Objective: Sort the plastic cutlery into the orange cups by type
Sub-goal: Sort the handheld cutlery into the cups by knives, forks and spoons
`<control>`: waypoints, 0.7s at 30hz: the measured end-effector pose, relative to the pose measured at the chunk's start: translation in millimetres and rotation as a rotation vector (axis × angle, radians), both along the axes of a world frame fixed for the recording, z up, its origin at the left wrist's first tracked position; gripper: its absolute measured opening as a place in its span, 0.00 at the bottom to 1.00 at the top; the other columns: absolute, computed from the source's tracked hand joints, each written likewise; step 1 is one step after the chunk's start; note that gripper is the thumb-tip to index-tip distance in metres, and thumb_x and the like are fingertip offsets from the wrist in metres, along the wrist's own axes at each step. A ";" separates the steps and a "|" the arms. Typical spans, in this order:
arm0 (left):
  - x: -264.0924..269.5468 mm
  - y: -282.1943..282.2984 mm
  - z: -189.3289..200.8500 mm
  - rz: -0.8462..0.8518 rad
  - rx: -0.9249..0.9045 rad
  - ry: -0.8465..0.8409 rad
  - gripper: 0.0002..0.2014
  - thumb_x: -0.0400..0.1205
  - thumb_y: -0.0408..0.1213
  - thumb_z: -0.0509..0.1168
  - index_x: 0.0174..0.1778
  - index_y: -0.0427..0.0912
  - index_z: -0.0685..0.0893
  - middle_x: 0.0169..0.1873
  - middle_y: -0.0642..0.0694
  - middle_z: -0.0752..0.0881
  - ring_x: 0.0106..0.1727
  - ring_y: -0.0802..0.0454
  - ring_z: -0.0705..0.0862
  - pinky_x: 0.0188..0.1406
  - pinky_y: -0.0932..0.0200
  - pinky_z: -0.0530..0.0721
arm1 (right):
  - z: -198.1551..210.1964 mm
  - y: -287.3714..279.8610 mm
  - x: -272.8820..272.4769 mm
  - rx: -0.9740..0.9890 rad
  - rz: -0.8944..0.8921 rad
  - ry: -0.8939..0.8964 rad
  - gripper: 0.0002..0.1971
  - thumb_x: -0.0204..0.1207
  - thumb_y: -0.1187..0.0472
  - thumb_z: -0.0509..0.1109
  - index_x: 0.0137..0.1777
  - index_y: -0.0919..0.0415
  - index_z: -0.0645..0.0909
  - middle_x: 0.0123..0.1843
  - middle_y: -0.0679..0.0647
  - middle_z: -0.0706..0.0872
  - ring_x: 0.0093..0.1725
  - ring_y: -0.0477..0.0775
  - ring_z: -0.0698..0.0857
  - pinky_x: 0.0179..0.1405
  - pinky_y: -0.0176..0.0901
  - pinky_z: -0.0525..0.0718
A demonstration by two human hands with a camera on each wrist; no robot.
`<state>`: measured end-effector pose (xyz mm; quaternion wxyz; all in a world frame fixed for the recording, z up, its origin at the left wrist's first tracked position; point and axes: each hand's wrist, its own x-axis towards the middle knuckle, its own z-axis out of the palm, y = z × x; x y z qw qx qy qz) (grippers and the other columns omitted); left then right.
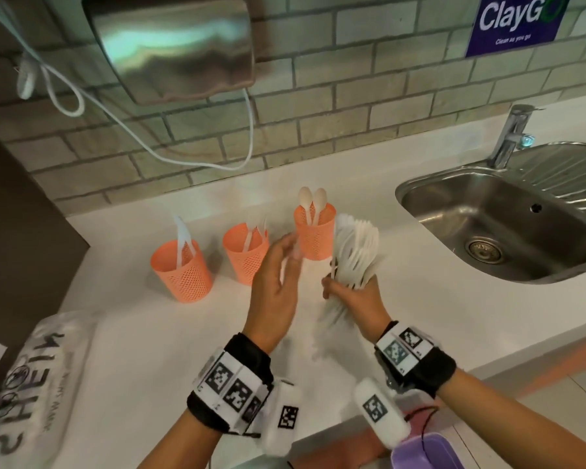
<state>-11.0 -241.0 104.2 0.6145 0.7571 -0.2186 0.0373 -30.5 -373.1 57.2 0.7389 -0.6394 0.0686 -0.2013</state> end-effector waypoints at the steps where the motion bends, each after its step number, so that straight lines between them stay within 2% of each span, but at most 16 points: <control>1: 1.8 1.0 -3.8 0.011 -0.080 0.188 0.18 0.83 0.53 0.53 0.65 0.51 0.74 0.66 0.50 0.79 0.68 0.58 0.77 0.69 0.62 0.73 | 9.3 -2.4 3.2 0.029 0.017 -0.022 0.10 0.62 0.73 0.74 0.36 0.61 0.78 0.26 0.55 0.82 0.24 0.46 0.82 0.32 0.41 0.81; 3: 3.5 0.0 -13.8 0.003 -0.204 0.584 0.18 0.85 0.52 0.50 0.63 0.47 0.75 0.62 0.44 0.81 0.61 0.50 0.81 0.60 0.53 0.77 | 25.5 -2.5 7.3 0.064 0.066 -0.085 0.09 0.61 0.68 0.73 0.41 0.63 0.78 0.26 0.51 0.83 0.27 0.48 0.83 0.33 0.37 0.82; 5: 2.0 -5.2 -22.5 -0.077 -0.376 0.904 0.20 0.85 0.54 0.49 0.57 0.43 0.77 0.52 0.41 0.83 0.49 0.49 0.83 0.51 0.53 0.78 | 34.0 3.9 9.1 0.062 0.104 -0.133 0.13 0.62 0.68 0.73 0.46 0.64 0.78 0.28 0.46 0.84 0.30 0.46 0.84 0.34 0.36 0.82; 7: -0.3 -10.8 -25.9 -0.156 -0.492 1.064 0.22 0.85 0.54 0.49 0.55 0.40 0.80 0.43 0.41 0.86 0.42 0.49 0.83 0.53 0.50 0.80 | 34.0 14.0 9.4 0.053 0.104 -0.133 0.12 0.62 0.70 0.74 0.44 0.62 0.78 0.29 0.46 0.84 0.32 0.44 0.84 0.35 0.34 0.83; 8: -0.5 -12.7 -27.1 -0.177 -0.539 1.103 0.22 0.85 0.52 0.49 0.57 0.39 0.81 0.45 0.40 0.87 0.45 0.48 0.84 0.57 0.48 0.81 | 32.3 19.1 9.7 0.047 0.091 -0.123 0.11 0.63 0.72 0.75 0.42 0.61 0.79 0.29 0.46 0.84 0.32 0.43 0.84 0.35 0.33 0.83; 10: 0.8 -14.8 -27.3 -0.189 -0.618 1.152 0.19 0.86 0.45 0.50 0.65 0.39 0.78 0.56 0.38 0.86 0.53 0.45 0.84 0.58 0.47 0.82 | 27.5 27.7 11.0 0.060 0.058 -0.098 0.12 0.64 0.76 0.75 0.37 0.59 0.79 0.26 0.44 0.84 0.30 0.42 0.84 0.33 0.33 0.83; 12: 3.0 -14.6 -27.2 -0.210 -0.663 1.180 0.19 0.86 0.39 0.51 0.69 0.37 0.75 0.65 0.36 0.81 0.58 0.42 0.81 0.62 0.47 0.78 | 24.1 32.6 13.9 0.109 0.039 -0.071 0.10 0.60 0.72 0.77 0.35 0.60 0.79 0.25 0.45 0.84 0.31 0.46 0.84 0.34 0.38 0.84; 14: 5.0 -13.5 -28.7 -0.243 -0.686 1.199 0.18 0.85 0.38 0.50 0.67 0.37 0.76 0.62 0.36 0.82 0.57 0.43 0.82 0.62 0.47 0.78 | 23.5 34.0 17.7 0.159 0.045 -0.036 0.09 0.58 0.69 0.76 0.35 0.60 0.80 0.26 0.51 0.84 0.31 0.52 0.85 0.34 0.43 0.86; 16: 5.9 -13.5 -29.9 -0.277 -0.661 1.191 0.17 0.86 0.39 0.49 0.62 0.38 0.79 0.51 0.38 0.87 0.50 0.45 0.87 0.53 0.49 0.85 | 22.7 33.1 23.4 0.172 0.072 0.003 0.09 0.64 0.74 0.75 0.35 0.61 0.79 0.22 0.50 0.83 0.26 0.51 0.84 0.29 0.42 0.85; 17: 6.8 -13.8 -31.6 -0.280 -0.609 1.186 0.17 0.87 0.40 0.49 0.61 0.38 0.80 0.47 0.39 0.89 0.46 0.46 0.89 0.47 0.50 0.87 | 22.5 31.8 25.9 0.170 0.082 0.024 0.10 0.67 0.76 0.73 0.35 0.62 0.79 0.20 0.49 0.82 0.23 0.50 0.83 0.26 0.41 0.83; 19: 9.7 -13.5 -35.3 -0.244 -0.377 1.126 0.18 0.88 0.43 0.48 0.59 0.39 0.81 0.42 0.40 0.90 0.41 0.46 0.90 0.42 0.53 0.89 | 22.1 27.0 30.9 0.174 0.111 0.068 0.09 0.67 0.78 0.71 0.33 0.65 0.78 0.17 0.49 0.80 0.18 0.48 0.80 0.21 0.37 0.79; 21: 11.4 -8.3 -34.4 -0.158 -0.002 0.932 0.21 0.87 0.46 0.49 0.47 0.38 0.84 0.39 0.41 0.89 0.40 0.47 0.87 0.44 0.55 0.86 | 20.4 20.1 35.2 0.230 0.184 0.115 0.08 0.64 0.76 0.73 0.33 0.66 0.78 0.19 0.52 0.80 0.16 0.49 0.77 0.18 0.35 0.77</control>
